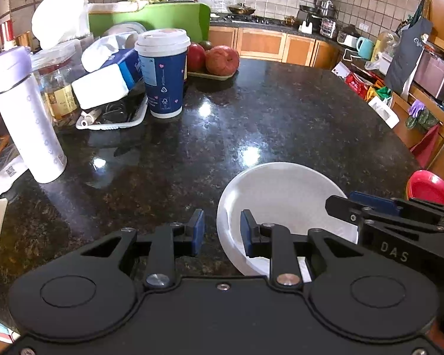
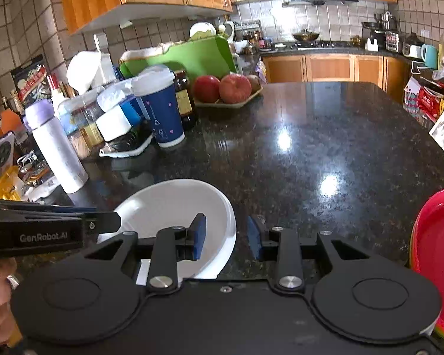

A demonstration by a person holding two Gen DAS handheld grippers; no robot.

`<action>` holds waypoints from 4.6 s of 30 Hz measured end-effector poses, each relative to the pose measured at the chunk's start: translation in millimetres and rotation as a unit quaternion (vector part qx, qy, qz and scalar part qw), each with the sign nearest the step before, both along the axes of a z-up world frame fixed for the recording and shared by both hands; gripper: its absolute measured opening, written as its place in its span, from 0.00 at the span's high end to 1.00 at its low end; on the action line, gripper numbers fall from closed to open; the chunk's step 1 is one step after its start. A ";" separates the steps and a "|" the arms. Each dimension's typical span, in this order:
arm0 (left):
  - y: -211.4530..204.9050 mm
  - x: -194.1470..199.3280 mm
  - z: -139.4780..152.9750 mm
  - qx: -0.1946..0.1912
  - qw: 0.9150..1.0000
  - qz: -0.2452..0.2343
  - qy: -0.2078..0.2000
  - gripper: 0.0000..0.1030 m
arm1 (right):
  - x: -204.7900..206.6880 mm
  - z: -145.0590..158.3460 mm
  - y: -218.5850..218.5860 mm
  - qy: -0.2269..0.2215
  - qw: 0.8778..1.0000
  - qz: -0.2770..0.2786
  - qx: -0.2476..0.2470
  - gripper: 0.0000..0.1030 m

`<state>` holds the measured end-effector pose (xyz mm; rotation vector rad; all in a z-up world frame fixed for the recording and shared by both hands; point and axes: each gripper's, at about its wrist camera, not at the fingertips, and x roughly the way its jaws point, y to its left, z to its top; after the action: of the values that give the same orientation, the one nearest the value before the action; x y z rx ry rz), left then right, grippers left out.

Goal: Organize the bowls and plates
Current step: 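Close both grippers on the rim of the stacked white bowls, then lift the bowl stack with both grippers and carry it toward the red plates, then lower the bowl stack onto the red plate stack with both grippers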

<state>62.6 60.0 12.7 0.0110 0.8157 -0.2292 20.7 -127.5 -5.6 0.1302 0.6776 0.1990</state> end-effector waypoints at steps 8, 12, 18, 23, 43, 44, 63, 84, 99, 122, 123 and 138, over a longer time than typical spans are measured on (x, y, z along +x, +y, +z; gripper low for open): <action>-3.2 13.3 -15.9 0.000 0.999 -0.005 0.032 0.67 | 12.2 -10.7 4.3 0.033 0.999 -0.008 -0.001 0.67; -6.4 17.1 -21.2 0.000 0.999 -0.013 0.040 0.67 | 16.3 -14.1 6.4 0.044 0.999 -0.009 0.000 0.67; -9.1 21.8 -26.9 -0.004 0.998 -0.023 0.059 0.67 | 19.8 -16.9 11.1 0.053 0.999 -0.007 0.001 0.80; -12.7 20.0 -27.8 0.002 0.998 -0.027 0.055 0.69 | 19.8 -17.3 14.2 0.051 0.999 -0.012 -0.004 0.82; -9.9 21.6 -12.9 -0.012 0.998 -0.053 0.025 0.77 | 11.5 -8.5 18.9 0.030 0.998 -0.057 -0.006 0.83; -10.1 21.6 -12.2 -0.013 0.998 -0.056 0.024 0.77 | 10.7 -8.2 18.7 0.029 0.998 -0.060 -0.005 0.83; -64.8 1.5 1.3 -0.005 0.994 -0.110 -0.003 0.77 | -31.7 9.6 -26.5 -0.011 0.993 -0.120 -0.008 0.82; -220.9 -10.8 8.7 -0.017 0.989 -0.144 0.006 0.76 | -70.3 32.2 -201.5 -0.022 0.987 -0.158 -0.027 0.82; -247.2 -11.5 -5.7 -0.023 0.992 -0.101 0.067 0.77 | -49.9 14.7 -247.3 0.034 0.993 -0.112 -0.016 0.83; -263.5 -2.1 -12.7 -0.034 0.994 -0.087 0.064 0.71 | -36.4 4.3 -253.7 0.047 0.995 -0.082 -0.014 0.75; -262.9 -2.0 -12.4 -0.035 0.994 -0.085 0.062 0.69 | -36.3 4.2 -253.9 0.046 0.996 -0.080 -0.014 0.75; -261.3 -5.4 -5.6 -0.032 0.997 -0.073 0.020 0.54 | -35.2 8.3 -254.0 0.023 0.996 -0.079 -0.017 0.67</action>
<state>57.2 -201.3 7.1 0.0058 0.8476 -0.3948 -14.4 -381.5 2.7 0.1565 0.7130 0.0320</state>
